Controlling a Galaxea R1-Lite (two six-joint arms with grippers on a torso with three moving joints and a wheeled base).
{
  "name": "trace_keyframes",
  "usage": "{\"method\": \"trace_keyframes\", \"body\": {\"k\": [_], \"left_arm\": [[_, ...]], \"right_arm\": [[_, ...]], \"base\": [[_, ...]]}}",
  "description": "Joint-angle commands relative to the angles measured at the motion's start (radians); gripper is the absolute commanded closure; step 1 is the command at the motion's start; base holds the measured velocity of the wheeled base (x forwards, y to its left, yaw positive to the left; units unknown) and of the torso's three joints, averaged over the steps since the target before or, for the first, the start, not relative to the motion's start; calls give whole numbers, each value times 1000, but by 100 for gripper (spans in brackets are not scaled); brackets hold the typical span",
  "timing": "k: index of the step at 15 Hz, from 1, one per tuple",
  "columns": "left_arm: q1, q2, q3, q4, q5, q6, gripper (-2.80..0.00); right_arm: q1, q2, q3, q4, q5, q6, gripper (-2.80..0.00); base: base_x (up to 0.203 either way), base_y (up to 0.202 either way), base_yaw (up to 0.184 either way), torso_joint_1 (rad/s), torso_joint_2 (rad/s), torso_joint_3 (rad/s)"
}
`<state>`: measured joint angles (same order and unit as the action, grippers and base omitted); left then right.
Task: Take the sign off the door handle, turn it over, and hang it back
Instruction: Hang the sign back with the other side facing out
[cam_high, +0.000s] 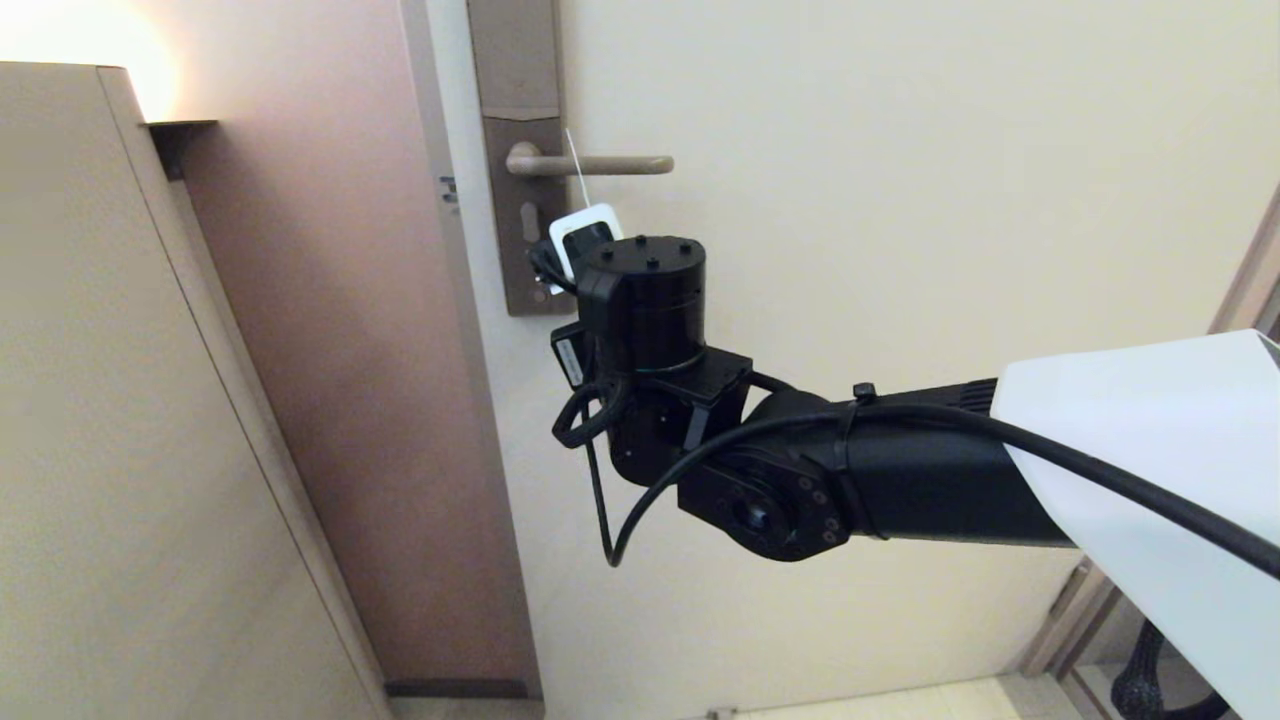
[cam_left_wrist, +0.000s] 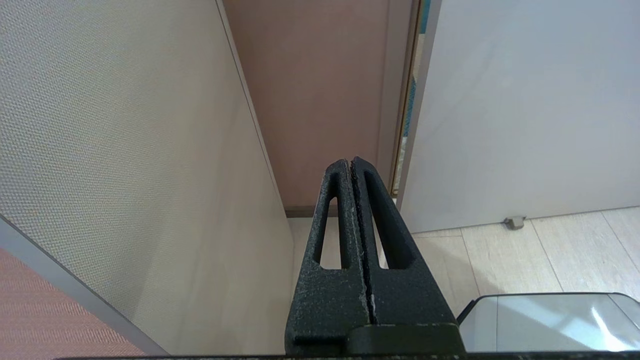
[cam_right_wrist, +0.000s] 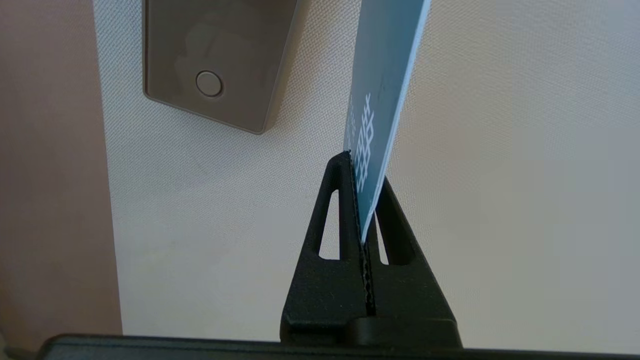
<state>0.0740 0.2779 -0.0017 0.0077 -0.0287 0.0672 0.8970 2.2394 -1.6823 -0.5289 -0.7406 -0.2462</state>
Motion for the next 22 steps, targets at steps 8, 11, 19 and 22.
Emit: {"method": "trace_keyframes", "body": {"k": [8, 11, 19, 22], "left_arm": [[0, 1, 0, 0, 0, 0, 0], [1, 1, 0, 0, 0, 0, 0], [0, 1, 0, 0, 0, 0, 0], [0, 1, 0, 0, 0, 0, 0]], "right_arm": [[36, 1, -3, -3, -49, -2, 0], [45, 11, -4, -5, -79, -6, 0], [69, 75, -94, -5, -170, -50, 0], [74, 82, -101, -5, -169, -50, 0]], "base": [[0, 0, 0, 0, 0, 0], [0, 0, 0, 0, 0, 0], [0, 0, 0, 0, 0, 0], [0, 0, 0, 0, 0, 0]]}}
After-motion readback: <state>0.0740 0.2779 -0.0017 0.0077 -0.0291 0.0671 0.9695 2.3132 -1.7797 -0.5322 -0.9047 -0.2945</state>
